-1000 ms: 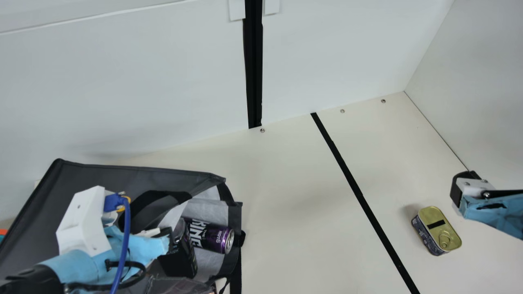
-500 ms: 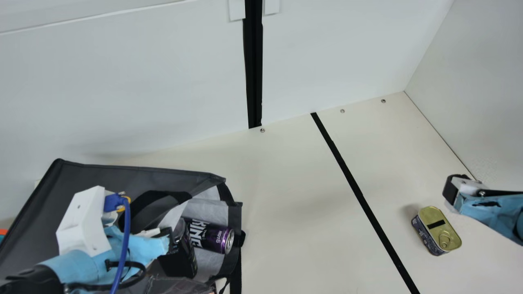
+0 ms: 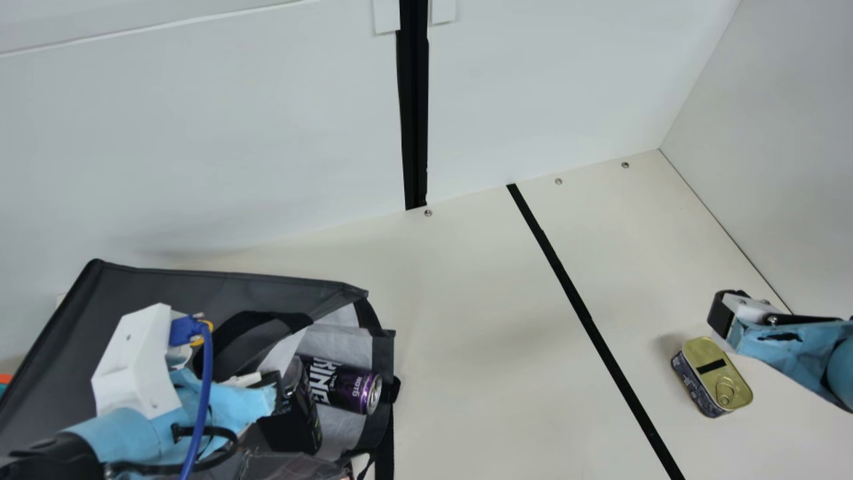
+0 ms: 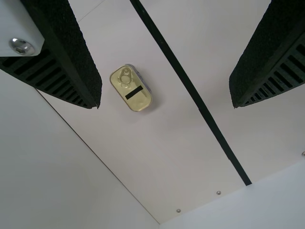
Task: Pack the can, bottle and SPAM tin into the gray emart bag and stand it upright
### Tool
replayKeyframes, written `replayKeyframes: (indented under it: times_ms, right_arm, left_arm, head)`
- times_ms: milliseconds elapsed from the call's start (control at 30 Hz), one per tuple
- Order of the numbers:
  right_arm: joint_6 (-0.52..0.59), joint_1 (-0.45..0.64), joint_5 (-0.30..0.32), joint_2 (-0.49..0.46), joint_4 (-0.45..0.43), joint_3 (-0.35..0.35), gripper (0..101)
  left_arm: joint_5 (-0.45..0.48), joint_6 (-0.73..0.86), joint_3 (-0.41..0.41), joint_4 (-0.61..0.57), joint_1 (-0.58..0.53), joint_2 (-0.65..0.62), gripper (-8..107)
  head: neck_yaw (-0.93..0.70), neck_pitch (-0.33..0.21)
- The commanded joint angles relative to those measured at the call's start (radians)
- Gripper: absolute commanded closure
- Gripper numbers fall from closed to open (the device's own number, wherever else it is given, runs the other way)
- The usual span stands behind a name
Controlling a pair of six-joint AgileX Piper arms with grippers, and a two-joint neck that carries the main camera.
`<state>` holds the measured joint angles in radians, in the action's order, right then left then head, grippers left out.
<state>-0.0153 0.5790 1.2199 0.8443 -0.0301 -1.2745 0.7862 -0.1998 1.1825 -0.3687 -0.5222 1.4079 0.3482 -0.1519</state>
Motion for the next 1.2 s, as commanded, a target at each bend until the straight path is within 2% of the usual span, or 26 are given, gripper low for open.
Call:
replayKeyframes:
  times_ms: [0,433,900,1167]
  right_arm:
    - [0.000,-0.002,0.000,-0.001,0.002,0.002,6]
    - [0.025,-0.016,0.000,-0.005,-0.007,0.015,6]
    - [0.194,-0.009,0.000,0.012,0.001,0.039,6]
    - [0.325,0.045,0.000,0.046,0.049,0.041,6]
  left_arm:
    - [0.000,0.000,0.000,0.000,0.000,0.000,107]
    - [0.000,0.000,0.000,0.000,0.000,0.000,107]
    - [0.000,0.000,0.000,0.000,0.000,0.000,107]
    - [0.000,0.000,0.000,0.000,0.000,0.000,107]
  head:
    - [0.001,-0.023]
    - [0.001,-0.023]
    - [0.001,-0.023]
    - [0.001,-0.023]
